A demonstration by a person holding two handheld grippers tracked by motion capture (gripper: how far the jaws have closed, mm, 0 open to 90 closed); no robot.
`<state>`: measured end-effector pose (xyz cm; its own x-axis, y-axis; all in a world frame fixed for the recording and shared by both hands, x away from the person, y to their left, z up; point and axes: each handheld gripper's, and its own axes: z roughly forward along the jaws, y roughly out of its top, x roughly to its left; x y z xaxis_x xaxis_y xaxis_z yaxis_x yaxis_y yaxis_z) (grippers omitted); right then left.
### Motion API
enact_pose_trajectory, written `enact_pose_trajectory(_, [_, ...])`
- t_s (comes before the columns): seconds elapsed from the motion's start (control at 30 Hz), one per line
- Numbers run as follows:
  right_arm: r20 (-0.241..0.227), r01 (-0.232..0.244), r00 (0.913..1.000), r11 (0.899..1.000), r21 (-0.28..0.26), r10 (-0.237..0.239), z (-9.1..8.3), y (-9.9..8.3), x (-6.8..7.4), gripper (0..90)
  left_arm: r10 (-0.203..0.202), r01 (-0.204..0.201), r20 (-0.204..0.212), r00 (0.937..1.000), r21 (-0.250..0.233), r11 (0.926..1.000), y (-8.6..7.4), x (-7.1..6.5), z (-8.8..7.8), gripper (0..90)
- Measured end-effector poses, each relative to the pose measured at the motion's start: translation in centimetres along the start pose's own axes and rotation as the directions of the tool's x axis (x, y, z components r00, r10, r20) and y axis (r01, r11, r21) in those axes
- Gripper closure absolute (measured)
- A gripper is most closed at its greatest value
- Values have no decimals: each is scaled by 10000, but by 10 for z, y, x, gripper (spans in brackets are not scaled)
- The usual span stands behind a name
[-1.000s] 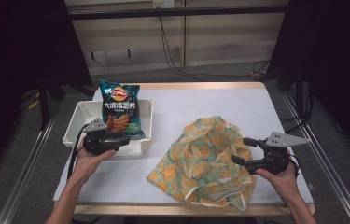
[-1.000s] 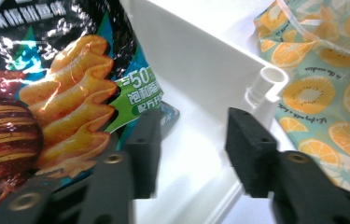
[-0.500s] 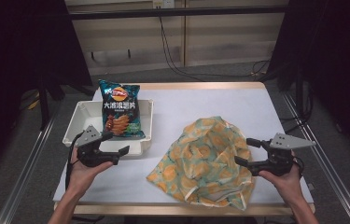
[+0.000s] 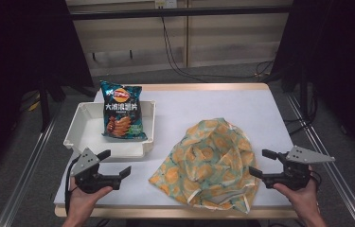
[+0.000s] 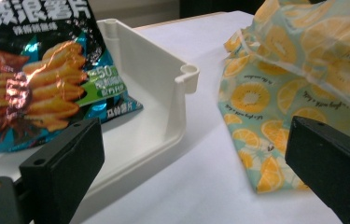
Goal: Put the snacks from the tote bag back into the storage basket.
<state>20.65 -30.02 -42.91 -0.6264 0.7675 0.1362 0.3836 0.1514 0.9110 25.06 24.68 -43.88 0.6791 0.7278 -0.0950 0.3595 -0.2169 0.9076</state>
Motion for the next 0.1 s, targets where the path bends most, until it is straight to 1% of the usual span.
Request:
enact_pose_trajectory(0.03, [46, -102, 9999, 9999, 8, 102, 0, -2, -1, 156, -78, 75, 81, 9999, 315, 9995, -4, -2, 2, 48])
enact_pose_trajectory(0.07, [135, -52, 9999, 10000, 22, 52, 0, -4, -2, 155, 58, -63, 120, 9999, 433, 9990, -6, -3, 2, 52])
enact_pose_trajectory(0.1, [167, -155, 9997, 9999, 50, 154, -1, -5, -2, 153, 115, -120, 124, 9999, 366, 9993, -7, -4, 2, 52])
